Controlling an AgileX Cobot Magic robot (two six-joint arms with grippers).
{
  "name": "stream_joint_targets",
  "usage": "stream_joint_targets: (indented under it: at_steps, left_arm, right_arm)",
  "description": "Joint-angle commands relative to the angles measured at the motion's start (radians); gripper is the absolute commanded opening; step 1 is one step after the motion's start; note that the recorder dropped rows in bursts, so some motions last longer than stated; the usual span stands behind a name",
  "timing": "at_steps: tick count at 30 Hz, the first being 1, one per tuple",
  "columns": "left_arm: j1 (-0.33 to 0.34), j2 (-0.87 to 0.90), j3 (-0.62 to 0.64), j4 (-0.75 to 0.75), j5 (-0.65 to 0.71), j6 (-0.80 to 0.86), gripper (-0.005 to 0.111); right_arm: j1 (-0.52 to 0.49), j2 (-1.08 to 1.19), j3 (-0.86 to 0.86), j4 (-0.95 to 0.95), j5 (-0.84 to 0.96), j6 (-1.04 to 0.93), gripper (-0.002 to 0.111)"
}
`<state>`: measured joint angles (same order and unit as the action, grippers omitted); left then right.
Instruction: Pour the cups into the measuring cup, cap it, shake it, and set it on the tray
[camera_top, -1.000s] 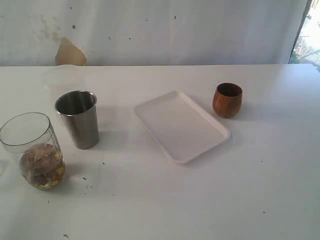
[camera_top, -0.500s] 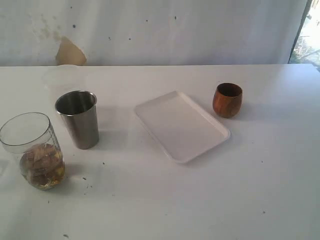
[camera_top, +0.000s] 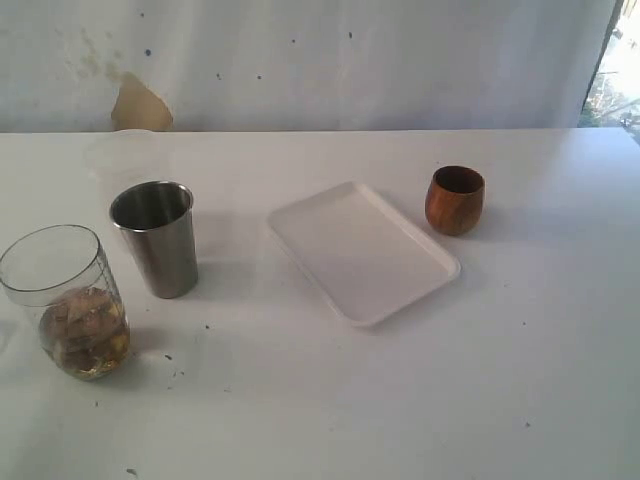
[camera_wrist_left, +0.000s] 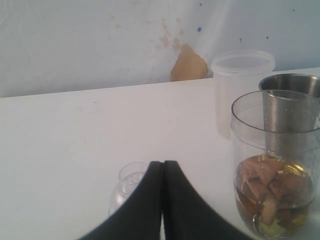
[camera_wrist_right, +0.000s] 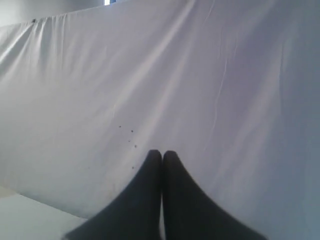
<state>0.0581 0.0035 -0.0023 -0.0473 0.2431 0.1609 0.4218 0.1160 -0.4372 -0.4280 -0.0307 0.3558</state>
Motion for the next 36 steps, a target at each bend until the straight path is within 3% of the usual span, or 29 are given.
stream_joint_targets:
  at_steps: [1,16,29,36]
  left_arm:
    - [-0.002,-0.003,0.002,0.000,-0.010,-0.003,0.000]
    - [-0.002,-0.003,0.002,0.000,-0.010,-0.003,0.000]
    - [-0.002,-0.003,0.002,0.000,-0.010,-0.003,0.000]
    - [-0.002,-0.003,0.002,0.000,-0.010,-0.003,0.000]
  right_arm:
    - [-0.084,-0.071,0.059,0.113,0.013,-0.149,0.000]
    - [-0.400,-0.116,0.181,0.282,0.037,-0.296,0.000]
    - [-0.433,-0.116,0.437,0.282,0.023,-0.324,0.000]
    - [-0.433,-0.116,0.437,0.278,0.182,-0.337,0.000]
